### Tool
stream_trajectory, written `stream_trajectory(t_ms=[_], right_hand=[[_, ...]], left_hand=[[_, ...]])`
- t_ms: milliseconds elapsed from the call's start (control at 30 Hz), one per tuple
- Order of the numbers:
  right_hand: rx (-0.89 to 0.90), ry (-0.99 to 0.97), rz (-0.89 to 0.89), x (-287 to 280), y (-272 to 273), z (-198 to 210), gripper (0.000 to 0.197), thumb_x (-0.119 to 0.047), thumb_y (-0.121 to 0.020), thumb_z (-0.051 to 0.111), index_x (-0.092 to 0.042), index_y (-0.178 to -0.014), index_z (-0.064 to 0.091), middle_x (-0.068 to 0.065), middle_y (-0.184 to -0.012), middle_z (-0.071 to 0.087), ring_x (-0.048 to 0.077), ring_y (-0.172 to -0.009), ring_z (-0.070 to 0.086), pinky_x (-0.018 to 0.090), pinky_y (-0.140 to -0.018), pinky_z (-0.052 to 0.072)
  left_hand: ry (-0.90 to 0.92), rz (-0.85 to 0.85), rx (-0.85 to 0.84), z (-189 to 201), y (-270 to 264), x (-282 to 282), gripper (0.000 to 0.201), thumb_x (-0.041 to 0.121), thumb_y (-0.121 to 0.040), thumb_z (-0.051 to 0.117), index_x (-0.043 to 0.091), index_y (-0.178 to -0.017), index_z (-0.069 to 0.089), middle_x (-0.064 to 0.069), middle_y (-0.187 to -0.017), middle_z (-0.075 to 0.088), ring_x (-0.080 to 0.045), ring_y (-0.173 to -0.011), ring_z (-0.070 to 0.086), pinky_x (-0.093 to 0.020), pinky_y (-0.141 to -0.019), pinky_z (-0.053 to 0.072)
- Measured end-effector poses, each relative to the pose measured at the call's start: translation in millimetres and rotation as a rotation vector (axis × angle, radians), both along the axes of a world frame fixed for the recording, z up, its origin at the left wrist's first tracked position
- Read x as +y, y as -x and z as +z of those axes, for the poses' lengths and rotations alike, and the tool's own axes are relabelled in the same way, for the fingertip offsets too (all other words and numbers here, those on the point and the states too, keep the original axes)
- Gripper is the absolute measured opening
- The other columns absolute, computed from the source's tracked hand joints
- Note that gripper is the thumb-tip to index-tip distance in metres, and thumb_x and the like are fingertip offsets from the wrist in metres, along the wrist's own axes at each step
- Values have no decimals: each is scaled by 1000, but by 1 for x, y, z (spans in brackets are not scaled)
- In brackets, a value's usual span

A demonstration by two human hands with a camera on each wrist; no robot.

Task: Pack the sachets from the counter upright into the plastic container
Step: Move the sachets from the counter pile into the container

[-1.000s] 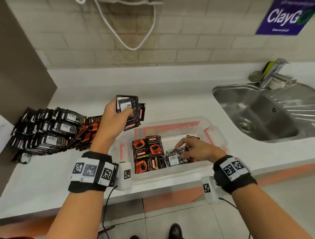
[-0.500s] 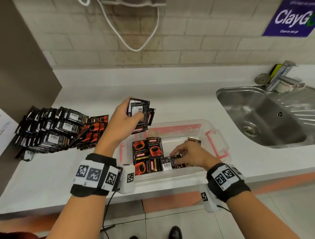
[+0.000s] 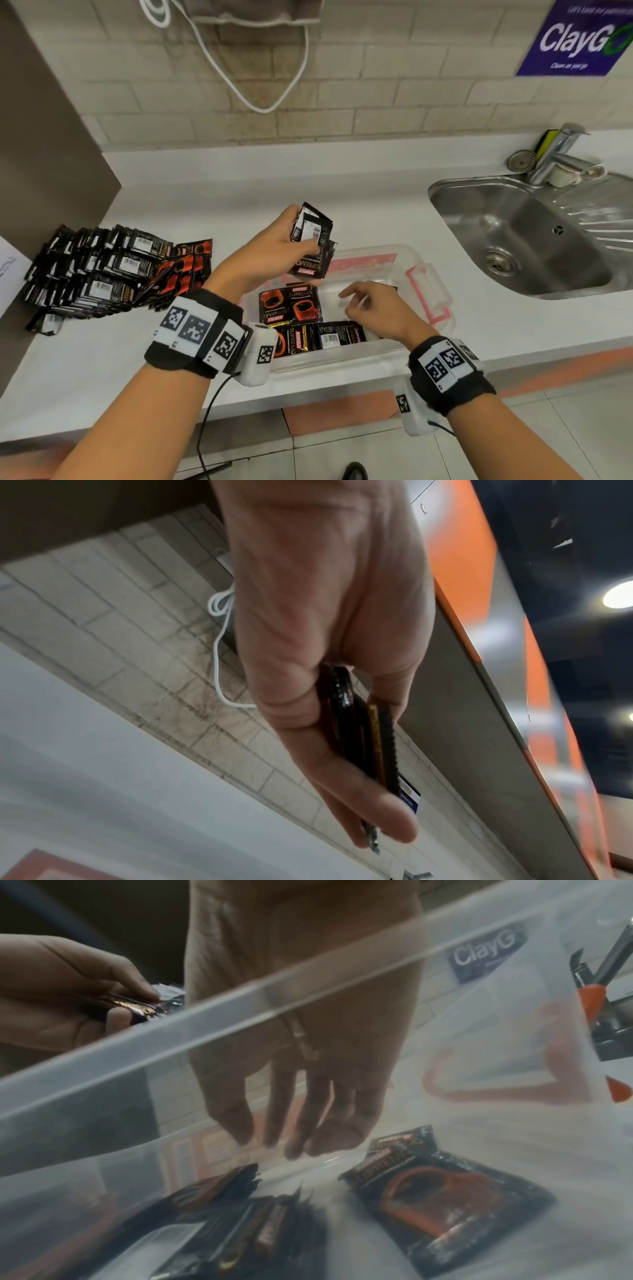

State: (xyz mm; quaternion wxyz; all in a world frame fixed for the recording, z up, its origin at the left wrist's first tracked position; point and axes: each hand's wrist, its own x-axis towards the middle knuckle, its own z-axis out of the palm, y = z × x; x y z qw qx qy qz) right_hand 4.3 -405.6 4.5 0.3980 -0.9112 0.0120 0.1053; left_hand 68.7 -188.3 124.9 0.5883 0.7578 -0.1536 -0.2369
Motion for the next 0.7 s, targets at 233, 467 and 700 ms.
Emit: stream_trajectory(t_ms=[233, 467, 700], right_hand=[[-200, -242, -77, 0, 10, 9, 56, -48, -86, 63, -37, -137, 44, -9, -98, 66, 6, -80, 64, 19, -71, 48], [-362, -262, -120, 0, 14, 12, 22, -35, -104, 50, -23, -122, 53, -8, -103, 66, 9, -79, 67, 29, -69, 53], [-403, -290, -210, -4, 16, 12, 16, -25, -106, 47, -14, -115, 55, -2, -91, 69, 9, -72, 66, 34, -69, 56]], left_hand=[[-153, -107, -44, -9, -10, -22, 39, 3, -93, 67, 18, -127, 55, -10, -110, 69, -27, -82, 76, -34, -61, 61], [-353, -331, -40, -20, -5, -46, 29, 4, -92, 70, 11, -119, 62, -14, -107, 69, -29, -87, 75, -45, -72, 63], [-444, -504, 38, -18, -3, -57, 30, 14, -99, 60, 14, -128, 55, -11, -119, 66, -25, -105, 69, -42, -82, 62]])
